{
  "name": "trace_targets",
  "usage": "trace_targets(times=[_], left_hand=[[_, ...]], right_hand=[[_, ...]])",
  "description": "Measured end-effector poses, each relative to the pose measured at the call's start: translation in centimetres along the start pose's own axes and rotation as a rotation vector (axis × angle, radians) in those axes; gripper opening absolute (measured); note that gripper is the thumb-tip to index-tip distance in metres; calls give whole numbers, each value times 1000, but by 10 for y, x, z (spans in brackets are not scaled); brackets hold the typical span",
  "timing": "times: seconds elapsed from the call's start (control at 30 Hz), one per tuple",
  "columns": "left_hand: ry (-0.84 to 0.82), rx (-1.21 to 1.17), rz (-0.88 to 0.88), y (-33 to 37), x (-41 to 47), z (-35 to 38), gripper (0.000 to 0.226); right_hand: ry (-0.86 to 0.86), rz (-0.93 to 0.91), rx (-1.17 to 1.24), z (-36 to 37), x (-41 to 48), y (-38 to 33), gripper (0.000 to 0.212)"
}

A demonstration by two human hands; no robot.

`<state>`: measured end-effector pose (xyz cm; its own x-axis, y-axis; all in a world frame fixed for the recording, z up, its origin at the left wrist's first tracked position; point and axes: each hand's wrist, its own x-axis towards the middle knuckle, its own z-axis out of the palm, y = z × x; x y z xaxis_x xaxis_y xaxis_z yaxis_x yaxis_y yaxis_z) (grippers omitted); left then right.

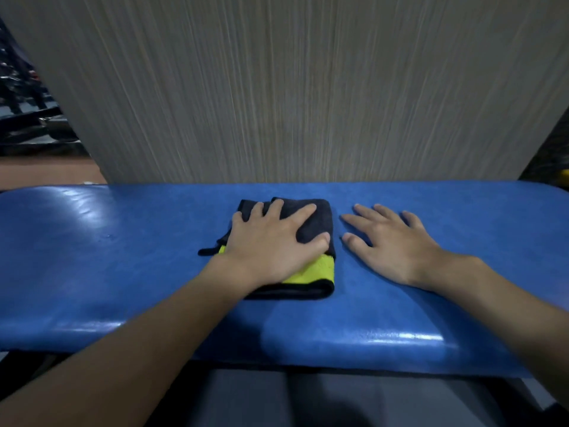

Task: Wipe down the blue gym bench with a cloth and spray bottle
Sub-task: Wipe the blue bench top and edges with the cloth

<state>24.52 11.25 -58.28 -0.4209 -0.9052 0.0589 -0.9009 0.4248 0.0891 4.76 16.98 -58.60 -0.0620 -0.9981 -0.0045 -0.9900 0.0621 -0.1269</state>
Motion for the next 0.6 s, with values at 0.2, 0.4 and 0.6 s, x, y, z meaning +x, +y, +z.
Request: trace_targets(times=[0.2, 0.4, 0.6], left_hand=[[1, -25, -13, -9, 80, 1, 88], [13, -41, -54, -10, 108, 2, 76], [19, -28, -18, -8, 70, 4, 74]], right_hand=[[0, -6, 4, 2, 2, 1, 60], [3, -4, 10, 2, 2, 0, 60], [10, 7, 24, 0, 1, -1, 58]])
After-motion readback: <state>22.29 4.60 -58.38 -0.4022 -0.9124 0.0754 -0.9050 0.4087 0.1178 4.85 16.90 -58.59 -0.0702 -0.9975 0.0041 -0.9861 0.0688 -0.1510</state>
